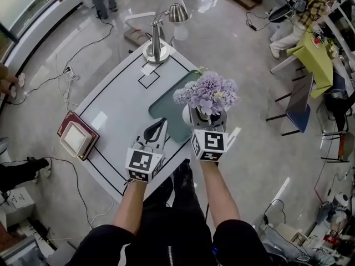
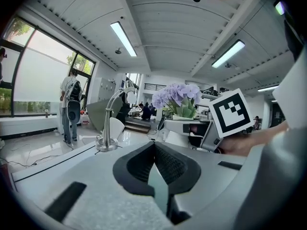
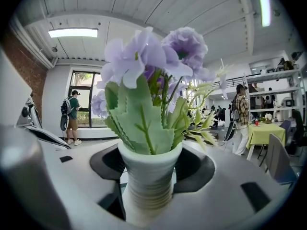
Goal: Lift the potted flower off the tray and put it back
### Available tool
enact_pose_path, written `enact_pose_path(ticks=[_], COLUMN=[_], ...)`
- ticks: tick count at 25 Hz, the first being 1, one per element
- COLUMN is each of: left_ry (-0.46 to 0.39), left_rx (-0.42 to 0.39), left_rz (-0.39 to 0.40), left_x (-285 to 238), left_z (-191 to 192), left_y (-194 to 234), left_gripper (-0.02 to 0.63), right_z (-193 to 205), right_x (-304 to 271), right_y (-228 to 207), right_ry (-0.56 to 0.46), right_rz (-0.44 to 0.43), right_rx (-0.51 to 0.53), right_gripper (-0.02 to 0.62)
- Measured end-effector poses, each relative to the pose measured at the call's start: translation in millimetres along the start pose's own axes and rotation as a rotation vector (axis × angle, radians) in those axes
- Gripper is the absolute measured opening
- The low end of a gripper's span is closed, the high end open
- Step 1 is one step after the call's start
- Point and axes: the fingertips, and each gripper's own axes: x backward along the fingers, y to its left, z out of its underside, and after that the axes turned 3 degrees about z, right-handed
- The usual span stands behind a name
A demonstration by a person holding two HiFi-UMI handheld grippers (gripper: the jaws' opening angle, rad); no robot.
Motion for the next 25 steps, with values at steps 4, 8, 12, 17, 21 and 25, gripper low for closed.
enact_pose_path(ticks=[4, 8, 12, 17, 21, 25], left_ry=[-0.015, -0.019, -0.021, -0.024, -0.024, -0.016], left_rx=[-0.006, -0.012, -0.023, -0.04, -0.063, -0.077], left_rz=[0.016, 0.035, 0.053, 0.081, 0.106, 0.117], left_x=[-1, -4, -5, -5, -4, -2], left_z=[-7, -12, -16, -21, -21, -18], left_y=[-7, -15, -24, -36, -52, -60], left_gripper=[0.005, 0.005, 0.005, 0.005, 0.005, 0.005], right_z=[-10, -21, -25, -25, -22, -18], right_x=[20, 40, 61, 83, 103, 113], right_y=[0, 0, 0, 0, -6, -9], right_ry=[-0.006, -0.017, -0.016, -0.011, -0.014, -0.014], right_rz=[0.006, 0.017, 0.026, 0.04, 0.062, 0.071], right_rx=[-0.004, -0.015, -0.019, -0.019, -0.033, -0.031], right_gripper=[0.265, 0.265, 0.265, 0.265, 0.265, 0.265])
